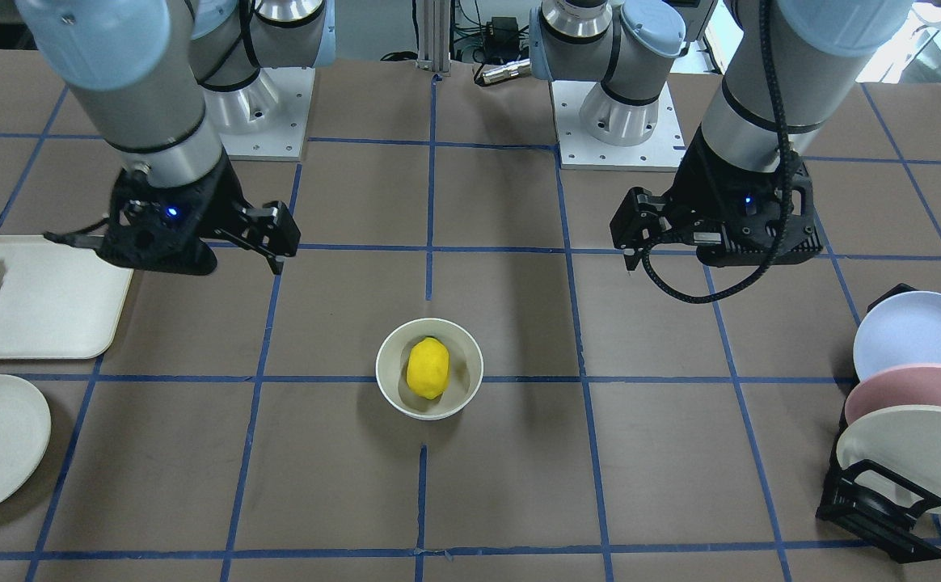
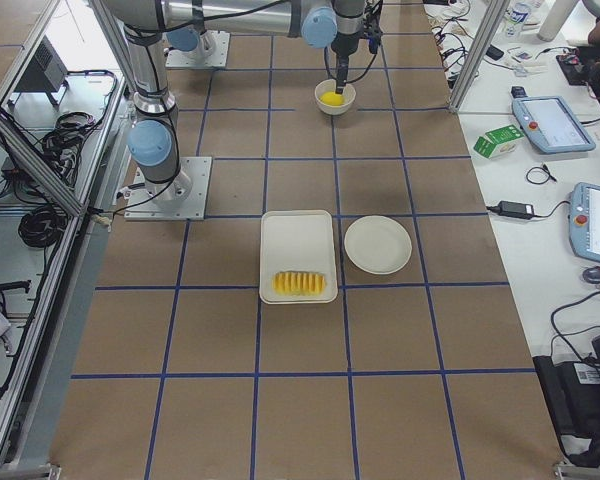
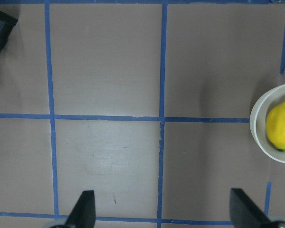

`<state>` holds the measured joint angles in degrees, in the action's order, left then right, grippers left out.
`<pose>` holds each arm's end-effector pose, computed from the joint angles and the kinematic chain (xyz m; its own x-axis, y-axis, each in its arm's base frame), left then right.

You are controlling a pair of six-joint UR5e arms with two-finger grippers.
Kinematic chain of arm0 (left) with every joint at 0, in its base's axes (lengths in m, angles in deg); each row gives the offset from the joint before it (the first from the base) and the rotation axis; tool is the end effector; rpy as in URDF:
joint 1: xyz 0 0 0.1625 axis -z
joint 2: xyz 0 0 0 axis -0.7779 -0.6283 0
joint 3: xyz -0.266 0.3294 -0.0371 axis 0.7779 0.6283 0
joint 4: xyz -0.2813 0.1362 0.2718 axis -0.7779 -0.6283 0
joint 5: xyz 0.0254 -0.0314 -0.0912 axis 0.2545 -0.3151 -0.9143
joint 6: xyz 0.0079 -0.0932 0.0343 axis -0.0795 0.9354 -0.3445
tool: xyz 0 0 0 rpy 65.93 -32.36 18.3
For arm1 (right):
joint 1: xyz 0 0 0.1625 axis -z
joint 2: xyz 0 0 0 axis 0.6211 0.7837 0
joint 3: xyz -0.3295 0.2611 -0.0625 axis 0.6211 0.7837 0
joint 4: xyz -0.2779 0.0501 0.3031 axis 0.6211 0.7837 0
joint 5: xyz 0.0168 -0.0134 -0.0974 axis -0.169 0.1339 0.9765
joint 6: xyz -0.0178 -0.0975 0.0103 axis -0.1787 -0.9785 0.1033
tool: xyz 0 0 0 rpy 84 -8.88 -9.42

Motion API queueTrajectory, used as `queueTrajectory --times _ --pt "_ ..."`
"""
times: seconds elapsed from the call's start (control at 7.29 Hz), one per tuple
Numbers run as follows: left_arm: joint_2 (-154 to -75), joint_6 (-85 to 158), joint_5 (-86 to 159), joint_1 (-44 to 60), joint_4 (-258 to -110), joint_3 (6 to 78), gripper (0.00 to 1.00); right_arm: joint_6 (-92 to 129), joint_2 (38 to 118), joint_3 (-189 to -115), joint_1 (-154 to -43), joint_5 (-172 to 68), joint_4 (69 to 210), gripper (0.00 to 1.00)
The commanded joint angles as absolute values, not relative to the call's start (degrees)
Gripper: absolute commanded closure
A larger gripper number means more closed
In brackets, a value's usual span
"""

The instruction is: Place bowl and put lemon in it

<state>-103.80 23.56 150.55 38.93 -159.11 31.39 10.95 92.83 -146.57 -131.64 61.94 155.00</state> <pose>-0.1292 -0.5561 0.4887 -0.9986 -0.0331 -0.0400 -0.0334 0.9994 0.0058 0.1623 -0.5226 0.4624 -0.9951 0.0985 0.0128 0.0987 0.9949 0.0191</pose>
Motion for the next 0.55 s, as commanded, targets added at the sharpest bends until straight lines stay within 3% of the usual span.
queueTrajectory --times 0.0,0.41 --pt "-104.24 23.67 150.55 38.93 -158.74 31.62 0.0 10.82 100.99 -146.69 -128.67 62.0 146.07 0.0" --pt "-104.5 23.76 150.64 38.84 -158.65 31.62 0.0 6.02 101.62 -146.96 -128.66 61.64 145.24 0.0"
